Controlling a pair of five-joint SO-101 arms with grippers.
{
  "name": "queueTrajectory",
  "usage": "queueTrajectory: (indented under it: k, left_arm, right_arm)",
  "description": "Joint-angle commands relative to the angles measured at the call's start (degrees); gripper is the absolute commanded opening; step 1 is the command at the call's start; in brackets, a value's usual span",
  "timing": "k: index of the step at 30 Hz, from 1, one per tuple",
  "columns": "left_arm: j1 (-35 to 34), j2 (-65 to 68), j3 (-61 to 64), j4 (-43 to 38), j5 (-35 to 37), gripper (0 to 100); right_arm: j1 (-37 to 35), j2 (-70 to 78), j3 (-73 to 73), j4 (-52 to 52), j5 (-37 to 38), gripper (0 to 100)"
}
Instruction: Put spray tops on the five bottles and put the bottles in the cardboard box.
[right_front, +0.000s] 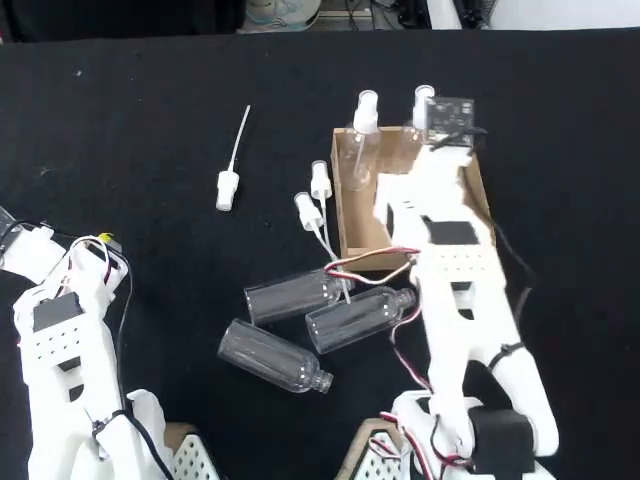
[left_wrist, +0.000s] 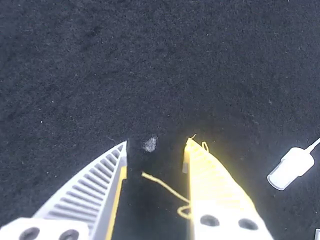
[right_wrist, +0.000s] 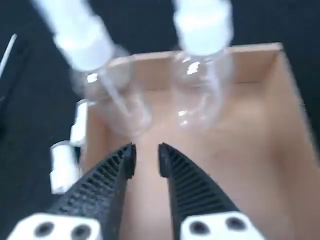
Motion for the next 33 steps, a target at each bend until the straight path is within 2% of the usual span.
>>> queueTrajectory:
  k: [1,6,19,33]
  left_arm:
    - [-0.1,-1.1,-1.9,-1.3,0.2,18]
    - [-0.1,-1.1,-1.9,-1.3,0.2,18]
    - [-0.1,-1.1,-1.9,-1.3,0.2,18]
    - [-0.1,-1.1,-1.9,-1.3,0.2,18]
  right_arm:
    - [-3.4,1.5,-1.1,-1.3,-3.2,4.4]
    - [-4.0,7.3,-2.0,-7.3,-7.9,3.4]
    - [-4.4,18.4,-2.2,-21.0,-7.9,3.4]
    - [-4.7,25.9,-6.2,-23.2,-7.9,3.4]
